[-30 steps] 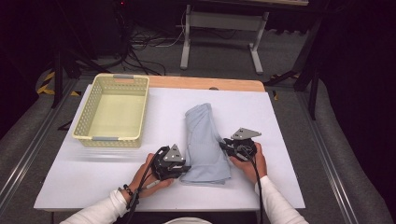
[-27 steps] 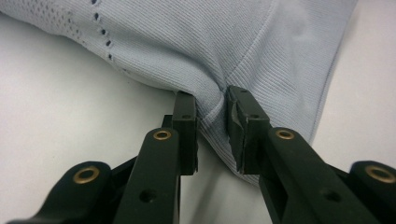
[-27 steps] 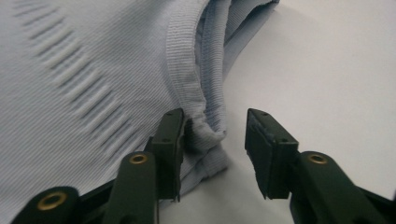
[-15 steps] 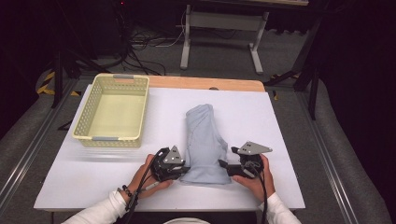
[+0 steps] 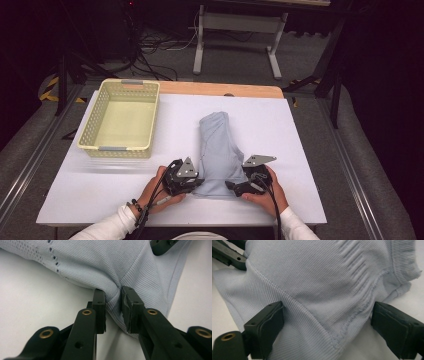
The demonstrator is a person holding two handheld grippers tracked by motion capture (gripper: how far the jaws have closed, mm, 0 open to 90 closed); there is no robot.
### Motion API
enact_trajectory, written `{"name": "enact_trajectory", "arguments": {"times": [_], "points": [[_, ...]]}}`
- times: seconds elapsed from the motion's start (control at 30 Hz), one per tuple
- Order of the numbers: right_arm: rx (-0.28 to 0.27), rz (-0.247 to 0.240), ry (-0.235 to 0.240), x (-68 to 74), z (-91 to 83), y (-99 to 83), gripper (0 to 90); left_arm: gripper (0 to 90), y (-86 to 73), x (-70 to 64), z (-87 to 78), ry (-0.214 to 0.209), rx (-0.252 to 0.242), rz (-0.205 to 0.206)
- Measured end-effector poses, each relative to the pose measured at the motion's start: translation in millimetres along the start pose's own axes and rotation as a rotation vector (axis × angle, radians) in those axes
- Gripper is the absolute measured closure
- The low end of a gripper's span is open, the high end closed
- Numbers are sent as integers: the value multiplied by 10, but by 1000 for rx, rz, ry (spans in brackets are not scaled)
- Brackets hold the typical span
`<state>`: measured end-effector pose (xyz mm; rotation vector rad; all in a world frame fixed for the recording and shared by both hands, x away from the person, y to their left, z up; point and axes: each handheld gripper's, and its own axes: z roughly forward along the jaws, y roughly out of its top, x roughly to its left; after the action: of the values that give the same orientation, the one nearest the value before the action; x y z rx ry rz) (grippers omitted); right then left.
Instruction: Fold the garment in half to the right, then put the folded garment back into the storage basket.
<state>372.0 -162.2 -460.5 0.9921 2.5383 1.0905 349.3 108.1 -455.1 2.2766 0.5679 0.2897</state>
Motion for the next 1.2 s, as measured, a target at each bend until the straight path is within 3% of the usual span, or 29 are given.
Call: {"name": "enact_trajectory", "arguments": {"times": [0.27, 0.57, 0.83, 1.03, 1.1, 1.2], "points": [[-30, -18, 49, 46, -1, 19, 432, 744, -8, 4, -2, -1, 0, -5], [-41, -18, 96, 68, -5, 11, 640, 744, -10, 2, 2, -1, -3, -6], [-46, -28, 109, 56, -10, 16, 693, 716, -3, -4, -16, 11, -9, -5], [-57, -49, 102, 53, -12, 13, 697, 587, 21, 28, -121, 31, -57, -16], [-57, -55, 93, 62, -15, 12, 697, 513, 53, 17, -173, 60, -85, -4], [-63, -61, 89, 70, -16, 5, 697, 403, 112, 46, -197, 96, -102, -19]]}}
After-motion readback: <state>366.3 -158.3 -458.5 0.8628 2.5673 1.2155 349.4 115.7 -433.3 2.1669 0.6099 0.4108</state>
